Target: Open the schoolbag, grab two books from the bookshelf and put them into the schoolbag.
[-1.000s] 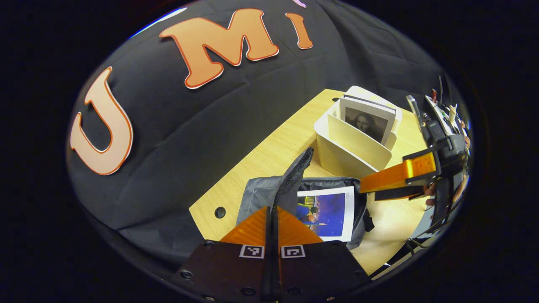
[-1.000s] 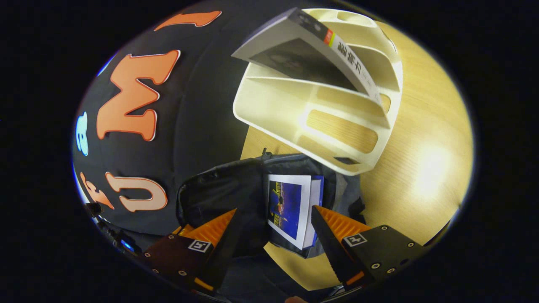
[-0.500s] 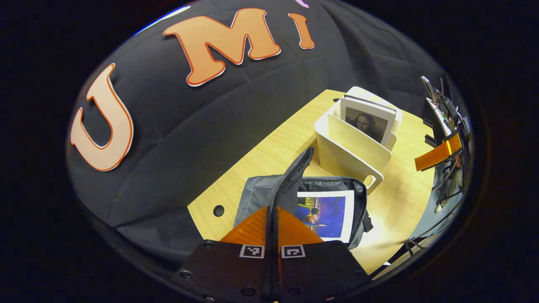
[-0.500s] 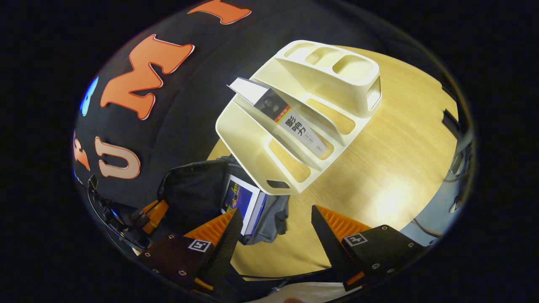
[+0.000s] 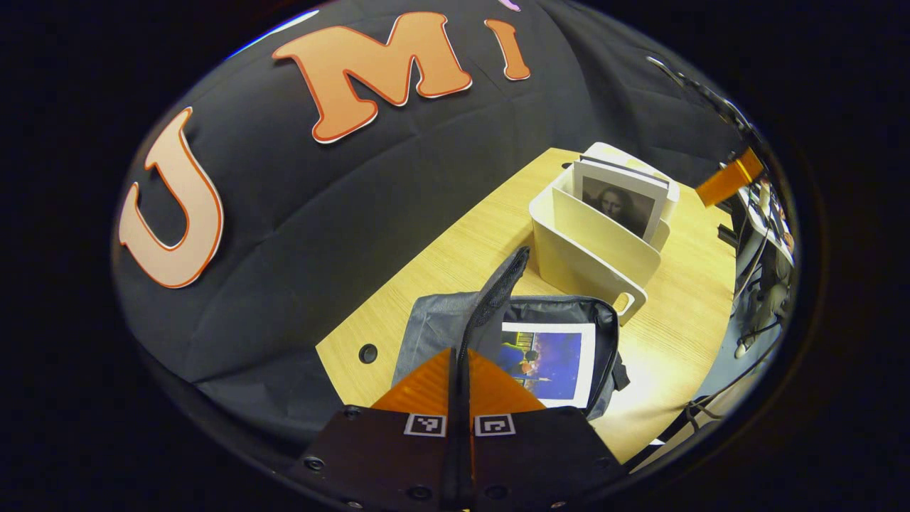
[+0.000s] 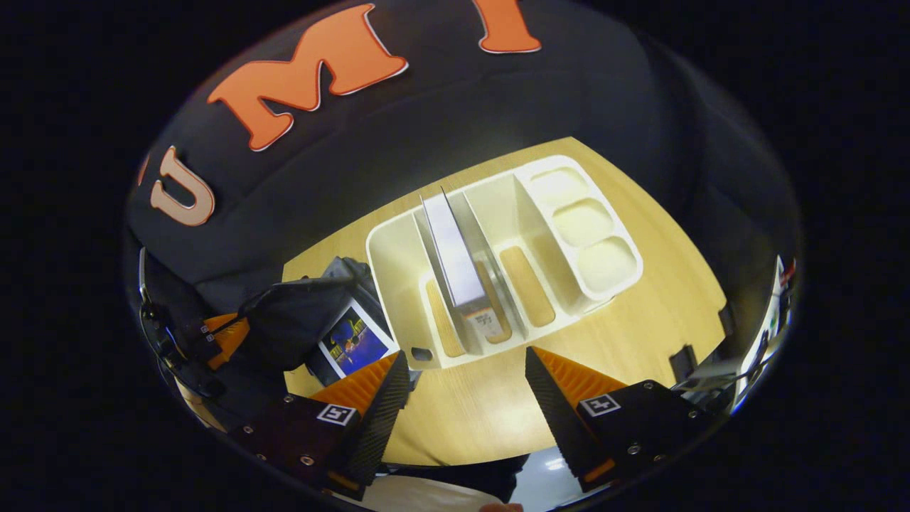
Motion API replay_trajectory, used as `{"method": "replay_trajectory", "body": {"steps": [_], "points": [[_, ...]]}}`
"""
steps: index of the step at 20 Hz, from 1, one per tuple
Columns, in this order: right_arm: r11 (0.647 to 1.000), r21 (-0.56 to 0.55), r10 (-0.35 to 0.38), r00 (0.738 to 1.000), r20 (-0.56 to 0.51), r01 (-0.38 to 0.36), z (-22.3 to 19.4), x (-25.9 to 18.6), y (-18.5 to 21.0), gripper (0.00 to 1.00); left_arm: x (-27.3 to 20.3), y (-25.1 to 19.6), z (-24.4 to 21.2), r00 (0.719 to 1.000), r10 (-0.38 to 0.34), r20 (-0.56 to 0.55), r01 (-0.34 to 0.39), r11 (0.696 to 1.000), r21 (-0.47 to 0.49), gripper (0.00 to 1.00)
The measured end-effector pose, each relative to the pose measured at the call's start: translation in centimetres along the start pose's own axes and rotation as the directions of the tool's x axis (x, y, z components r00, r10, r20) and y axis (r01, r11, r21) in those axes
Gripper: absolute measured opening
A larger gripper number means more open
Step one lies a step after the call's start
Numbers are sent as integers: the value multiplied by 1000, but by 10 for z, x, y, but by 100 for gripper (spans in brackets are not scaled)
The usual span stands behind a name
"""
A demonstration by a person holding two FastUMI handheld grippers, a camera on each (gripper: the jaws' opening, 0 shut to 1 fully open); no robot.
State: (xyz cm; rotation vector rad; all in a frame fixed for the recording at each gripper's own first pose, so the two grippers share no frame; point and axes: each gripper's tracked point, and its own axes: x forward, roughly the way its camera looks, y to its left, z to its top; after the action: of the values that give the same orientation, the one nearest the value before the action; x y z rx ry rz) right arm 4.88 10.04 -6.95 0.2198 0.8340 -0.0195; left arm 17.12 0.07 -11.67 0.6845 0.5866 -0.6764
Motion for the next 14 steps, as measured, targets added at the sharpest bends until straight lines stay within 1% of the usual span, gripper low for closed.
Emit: {"method": "replay_trajectory", "body": {"steps": [1, 2, 4, 6, 11, 13, 14], "points": [[999, -38, -11, 1000, 4, 11, 13, 4, 2, 98, 1, 0, 0, 1000, 1, -3, -1, 1000, 2, 1], [994, -102, -28, 1000, 10, 29, 35, 15, 4, 98, 2, 2, -1, 1000, 4, -8, -4, 1000, 1, 1], [987, -153, -48, 999, 2, 48, 56, 30, 6, 99, 3, 5, -3, 1000, 15, -17, -15, 1000, -3, 1], [981, -184, -58, 998, -26, 52, 72, 50, 13, 98, 3, 6, -5, 1000, 17, -25, -17, 1000, -5, 1], [967, -241, -112, 984, -135, 77, 70, 98, 12, 97, 1, 9, -7, 999, 14, -39, -14, 1000, -18, 1], [965, -248, -125, 980, -153, 85, 70, 109, 10, 89, 1, 10, -9, 999, 15, -44, -16, 1000, -21, 1], [964, -248, -134, 978, -158, 92, 70, 111, 8, 80, 1, 12, -10, 999, 17, -47, -18, 1000, -24, 1]]}}
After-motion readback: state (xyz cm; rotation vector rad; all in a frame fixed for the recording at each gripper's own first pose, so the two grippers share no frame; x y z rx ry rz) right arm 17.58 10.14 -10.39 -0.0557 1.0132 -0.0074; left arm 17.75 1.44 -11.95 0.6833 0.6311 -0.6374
